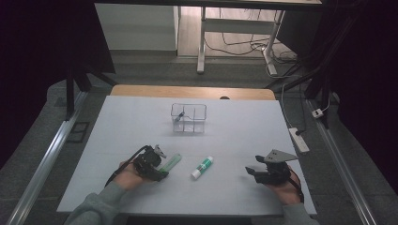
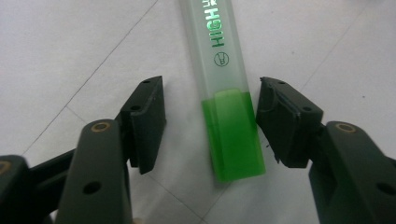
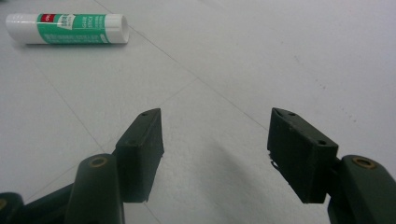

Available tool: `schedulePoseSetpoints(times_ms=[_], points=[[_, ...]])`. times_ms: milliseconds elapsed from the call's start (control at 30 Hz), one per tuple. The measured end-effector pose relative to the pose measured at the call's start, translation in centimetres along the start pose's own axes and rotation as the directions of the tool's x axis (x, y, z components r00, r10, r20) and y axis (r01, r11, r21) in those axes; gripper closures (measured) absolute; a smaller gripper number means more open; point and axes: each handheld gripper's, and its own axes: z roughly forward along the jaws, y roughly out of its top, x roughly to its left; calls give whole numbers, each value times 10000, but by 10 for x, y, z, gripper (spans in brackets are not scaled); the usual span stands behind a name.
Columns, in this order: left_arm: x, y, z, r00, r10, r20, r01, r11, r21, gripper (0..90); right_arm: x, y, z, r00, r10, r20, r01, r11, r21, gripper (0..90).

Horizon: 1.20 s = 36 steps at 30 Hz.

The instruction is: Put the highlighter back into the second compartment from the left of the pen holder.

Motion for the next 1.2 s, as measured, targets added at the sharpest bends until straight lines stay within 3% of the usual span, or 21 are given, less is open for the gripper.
schedulePoseSetpoints(times_ms=[500,767,933,1200], points=[[-4,5,-1,9990,-377,-218,382,9991,201,655,0,1,0,10000,-48,42,48,10000,78,354],[-7,5,-1,9988,-300,-394,308,9993,192,660,0,2,-2,9998,-108,149,108,9999,-50,354],[-5,4,-2,9995,-198,-245,200,9997,103,661,1,2,-2,9998,-99,174,100,9999,-108,354],[3,1,-9,9997,-233,-80,228,9979,-605,661,0,3,-4,9998,-105,173,109,9997,-231,357]])
